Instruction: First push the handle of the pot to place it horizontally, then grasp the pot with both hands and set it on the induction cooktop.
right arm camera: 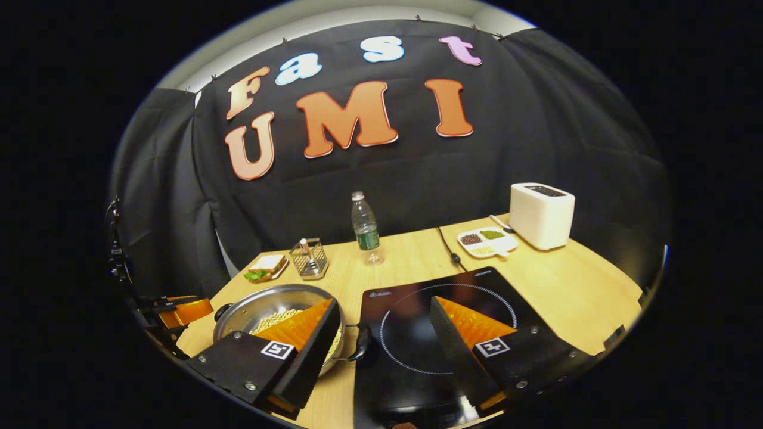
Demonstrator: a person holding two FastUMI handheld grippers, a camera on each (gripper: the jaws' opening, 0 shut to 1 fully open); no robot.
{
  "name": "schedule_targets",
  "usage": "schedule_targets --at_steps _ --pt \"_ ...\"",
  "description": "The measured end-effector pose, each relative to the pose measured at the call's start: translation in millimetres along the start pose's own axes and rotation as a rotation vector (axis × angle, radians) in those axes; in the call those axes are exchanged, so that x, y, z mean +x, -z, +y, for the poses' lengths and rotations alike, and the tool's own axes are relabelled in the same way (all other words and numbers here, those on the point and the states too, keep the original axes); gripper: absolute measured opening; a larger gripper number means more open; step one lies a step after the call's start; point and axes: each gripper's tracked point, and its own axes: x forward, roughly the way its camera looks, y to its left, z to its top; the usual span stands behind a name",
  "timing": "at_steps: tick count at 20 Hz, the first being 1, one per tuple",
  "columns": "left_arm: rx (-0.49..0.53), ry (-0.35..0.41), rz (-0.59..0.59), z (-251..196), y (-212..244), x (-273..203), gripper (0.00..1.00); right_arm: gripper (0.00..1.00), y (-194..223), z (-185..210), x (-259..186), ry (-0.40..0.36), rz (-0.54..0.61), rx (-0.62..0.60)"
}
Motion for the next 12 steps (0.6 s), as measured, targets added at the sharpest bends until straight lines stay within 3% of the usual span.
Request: schedule_targets --at_steps 2,12 --pt "0.007 -0.022 0.028 16 9 8 0.86 0.95 13 11 11 0.017 0.028 -0.024" --pt "0.021 -0.014 0.166 39 51 41 0.86 0.95 62 19 58 0.108 0.172 -0.104"
